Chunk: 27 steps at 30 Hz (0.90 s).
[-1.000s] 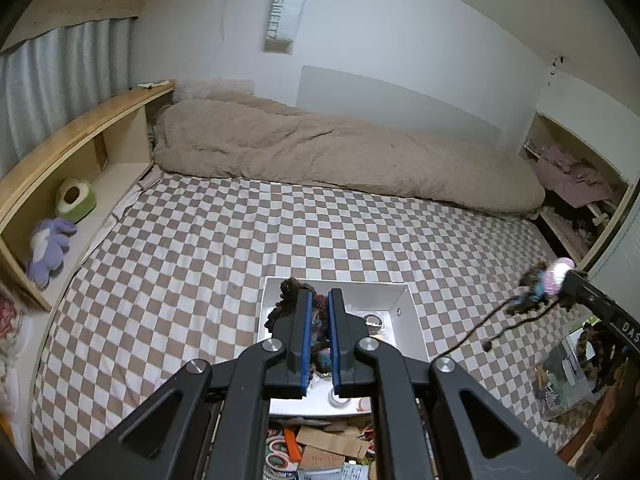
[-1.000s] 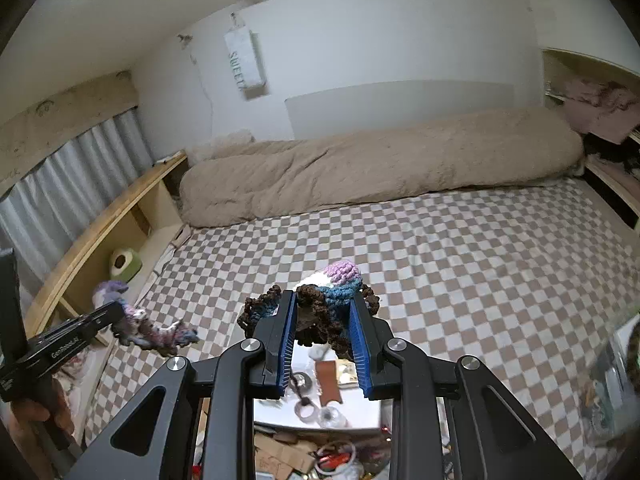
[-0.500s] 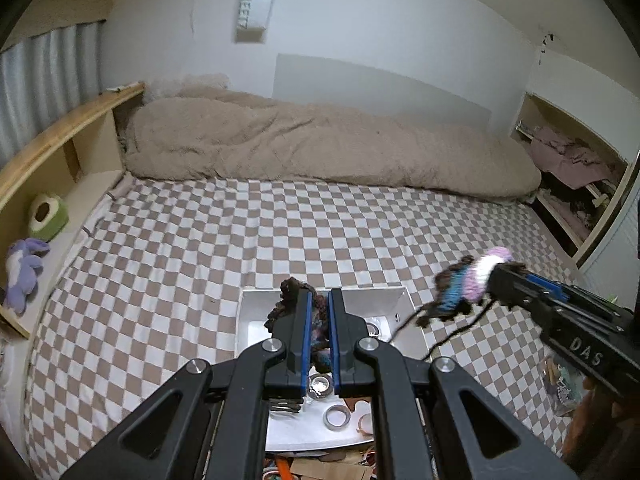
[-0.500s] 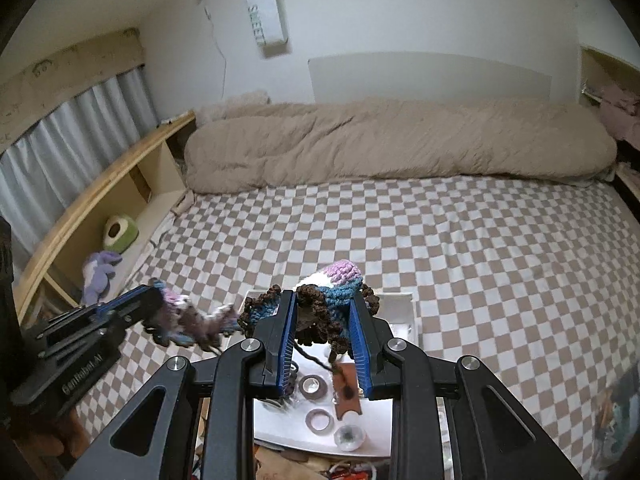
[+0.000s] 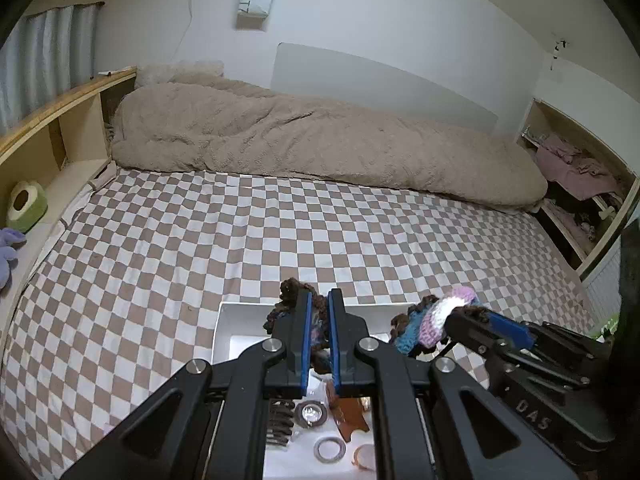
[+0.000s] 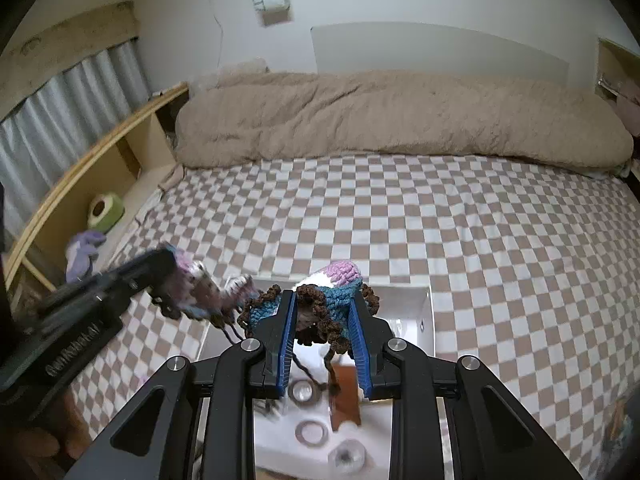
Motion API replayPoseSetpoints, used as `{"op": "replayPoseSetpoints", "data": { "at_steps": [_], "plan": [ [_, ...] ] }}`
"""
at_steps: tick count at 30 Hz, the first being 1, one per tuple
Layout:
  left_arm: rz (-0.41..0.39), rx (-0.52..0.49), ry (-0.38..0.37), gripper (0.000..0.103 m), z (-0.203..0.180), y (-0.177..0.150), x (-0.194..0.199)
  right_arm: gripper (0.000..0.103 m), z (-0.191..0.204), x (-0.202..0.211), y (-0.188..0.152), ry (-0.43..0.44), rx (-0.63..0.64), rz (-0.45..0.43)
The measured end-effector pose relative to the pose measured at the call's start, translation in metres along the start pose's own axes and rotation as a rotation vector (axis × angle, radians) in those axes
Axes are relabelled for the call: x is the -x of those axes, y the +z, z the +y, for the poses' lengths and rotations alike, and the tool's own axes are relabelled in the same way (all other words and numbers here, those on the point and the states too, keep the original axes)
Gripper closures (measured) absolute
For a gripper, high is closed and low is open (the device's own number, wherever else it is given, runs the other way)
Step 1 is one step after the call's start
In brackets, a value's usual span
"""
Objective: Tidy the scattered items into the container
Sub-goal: 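Lift and carry both crocheted pieces over the white box with both grippers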
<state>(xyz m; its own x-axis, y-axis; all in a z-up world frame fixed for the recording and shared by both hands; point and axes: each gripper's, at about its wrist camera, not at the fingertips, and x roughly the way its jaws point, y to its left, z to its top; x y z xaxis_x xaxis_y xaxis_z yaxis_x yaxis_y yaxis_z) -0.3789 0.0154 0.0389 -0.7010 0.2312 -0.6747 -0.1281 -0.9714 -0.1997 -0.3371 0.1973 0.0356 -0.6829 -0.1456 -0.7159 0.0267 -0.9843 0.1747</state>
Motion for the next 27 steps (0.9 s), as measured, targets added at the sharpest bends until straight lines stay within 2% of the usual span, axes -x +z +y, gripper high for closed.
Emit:
{"op": "replayPoseSetpoints", "data": {
  "at_steps": [3, 9, 19, 23, 27],
  "plan": [
    [0.005, 0.019, -0.016, 0.095, 0.005, 0.003, -0.014, 0.076, -0.001, -0.008, 0.005, -0.011, 0.015, 0.001],
    [-0.011, 0.018, 0.019, 0.095, 0.016, 0.013, -0.034, 0.076, -0.002, -0.027, 0.011, 0.004, 0.026, 0.006],
    [-0.074, -0.004, 0.046, 0.095, 0.028, 0.043, -0.026, 0.076, 0.008, -0.034, 0.029, 0.065, 0.018, -0.027],
    [-0.062, -0.017, 0.038, 0.095, 0.027, 0.043, -0.032, 0.076, 0.015, -0.040, 0.030, 0.068, 0.035, -0.015],
    [-0.022, -0.017, 0.030, 0.095, 0.029, 0.028, -0.048, 0.076, 0.021, -0.055, 0.022, 0.067, 0.037, 0.019]
  ]
}}
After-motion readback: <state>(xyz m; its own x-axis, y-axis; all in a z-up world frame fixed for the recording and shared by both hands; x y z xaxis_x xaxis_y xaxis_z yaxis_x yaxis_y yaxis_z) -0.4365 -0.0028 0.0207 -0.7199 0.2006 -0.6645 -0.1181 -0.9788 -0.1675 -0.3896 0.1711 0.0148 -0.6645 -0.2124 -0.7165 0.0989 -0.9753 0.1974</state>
